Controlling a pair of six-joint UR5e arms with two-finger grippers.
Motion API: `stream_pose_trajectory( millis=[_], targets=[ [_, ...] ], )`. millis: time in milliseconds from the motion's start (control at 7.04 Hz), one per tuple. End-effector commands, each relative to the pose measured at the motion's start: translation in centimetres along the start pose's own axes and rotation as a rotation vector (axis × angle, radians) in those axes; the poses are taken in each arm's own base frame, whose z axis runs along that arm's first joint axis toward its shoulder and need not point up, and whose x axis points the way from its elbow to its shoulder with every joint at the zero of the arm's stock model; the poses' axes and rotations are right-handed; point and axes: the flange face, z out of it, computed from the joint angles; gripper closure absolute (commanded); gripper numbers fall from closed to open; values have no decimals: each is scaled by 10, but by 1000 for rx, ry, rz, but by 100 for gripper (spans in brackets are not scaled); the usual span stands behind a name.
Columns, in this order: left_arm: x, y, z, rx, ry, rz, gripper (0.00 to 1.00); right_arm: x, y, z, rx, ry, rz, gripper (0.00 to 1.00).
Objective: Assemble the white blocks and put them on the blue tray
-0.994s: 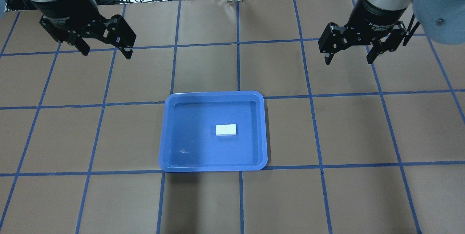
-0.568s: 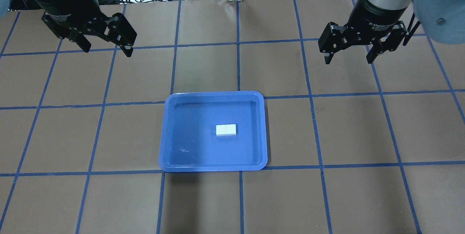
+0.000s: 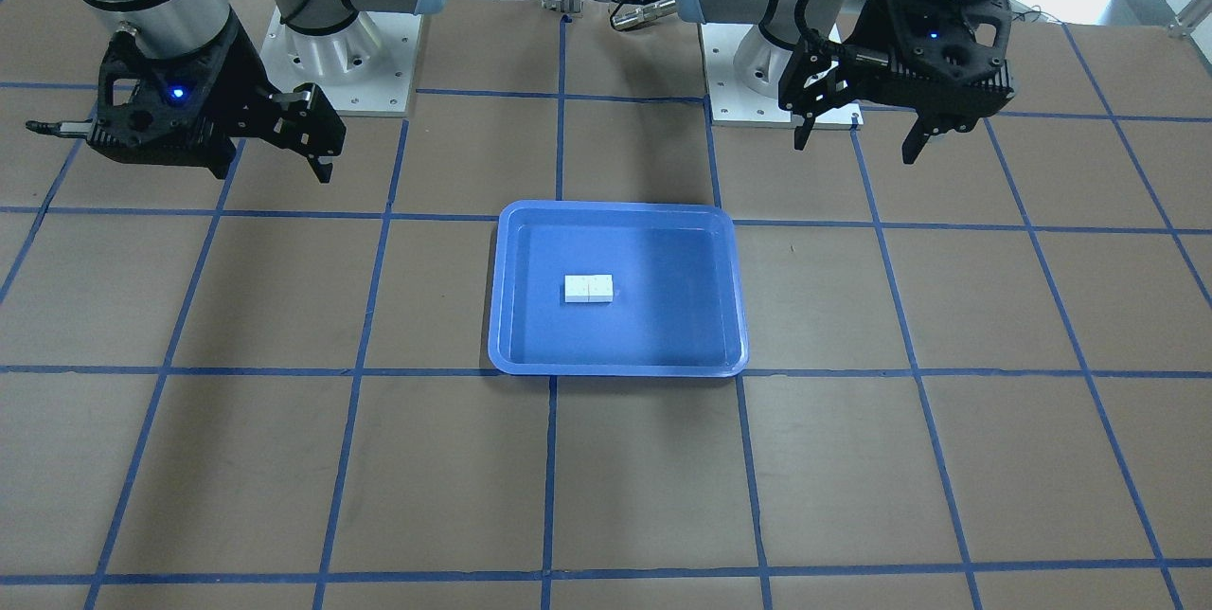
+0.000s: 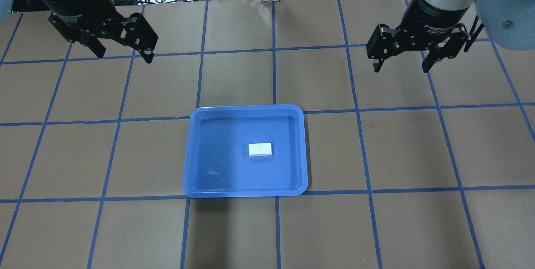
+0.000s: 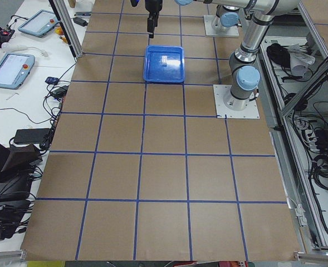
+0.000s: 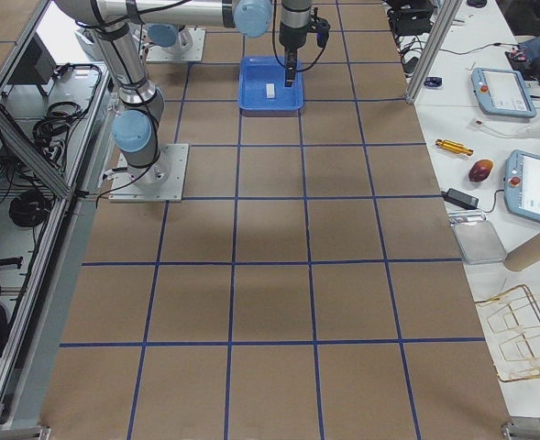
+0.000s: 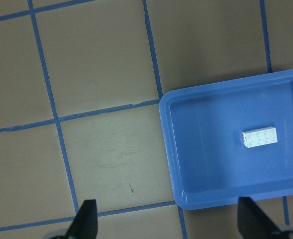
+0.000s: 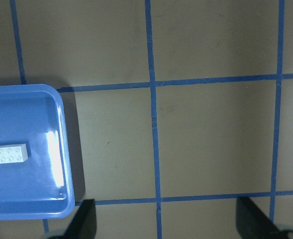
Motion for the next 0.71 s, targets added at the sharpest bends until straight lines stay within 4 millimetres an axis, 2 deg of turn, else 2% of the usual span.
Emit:
stream_pose_trajectory(
  millis=[0,568],
  targets=[
    [0,0,-1,2,1,-4,0,-1,0,-1,11,-6,16,0],
    [0,-1,0,1,3,-9,0,-1,2,-3,14,-7,15,0]
  ],
)
